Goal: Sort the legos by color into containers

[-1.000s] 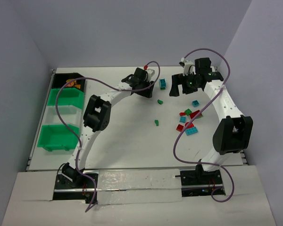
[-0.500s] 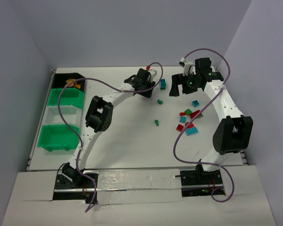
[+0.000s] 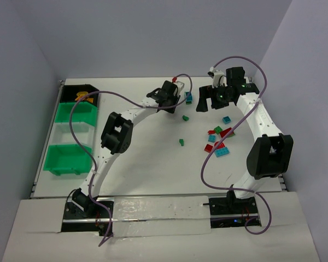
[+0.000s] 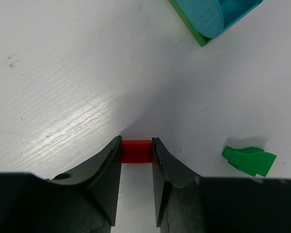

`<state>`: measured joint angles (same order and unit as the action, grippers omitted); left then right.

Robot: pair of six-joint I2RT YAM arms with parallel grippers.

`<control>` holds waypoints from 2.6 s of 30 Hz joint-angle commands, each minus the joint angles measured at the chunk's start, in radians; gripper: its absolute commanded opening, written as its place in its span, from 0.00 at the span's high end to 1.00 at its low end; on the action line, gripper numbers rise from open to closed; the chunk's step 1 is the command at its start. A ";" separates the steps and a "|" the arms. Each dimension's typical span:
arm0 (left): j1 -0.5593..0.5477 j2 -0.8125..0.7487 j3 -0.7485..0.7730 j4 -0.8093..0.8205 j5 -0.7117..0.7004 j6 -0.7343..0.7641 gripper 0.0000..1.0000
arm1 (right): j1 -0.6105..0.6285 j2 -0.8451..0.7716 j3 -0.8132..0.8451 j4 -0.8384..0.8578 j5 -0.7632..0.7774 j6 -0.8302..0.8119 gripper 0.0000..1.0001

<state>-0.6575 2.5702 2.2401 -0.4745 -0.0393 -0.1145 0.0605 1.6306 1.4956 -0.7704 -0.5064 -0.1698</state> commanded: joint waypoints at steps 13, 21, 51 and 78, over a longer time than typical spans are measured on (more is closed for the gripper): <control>0.134 -0.457 -0.340 -0.073 0.132 -0.006 1.00 | -0.011 -0.082 -0.052 0.018 0.025 -0.021 0.00; 0.414 -0.775 -0.566 -0.120 0.218 0.021 1.00 | -0.009 -0.110 -0.101 0.035 0.063 -0.035 0.00; 0.871 -0.723 -0.726 -0.078 0.062 0.152 0.71 | -0.010 -0.104 -0.144 0.022 0.155 -0.064 0.00; 0.756 -0.863 -0.722 -0.166 0.429 0.278 0.23 | -0.082 -0.009 0.019 -0.344 0.338 -0.796 0.21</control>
<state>0.1438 1.7420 1.5112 -0.6022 0.2650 0.1278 0.0053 1.5714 1.4277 -0.9690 -0.1736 -0.6480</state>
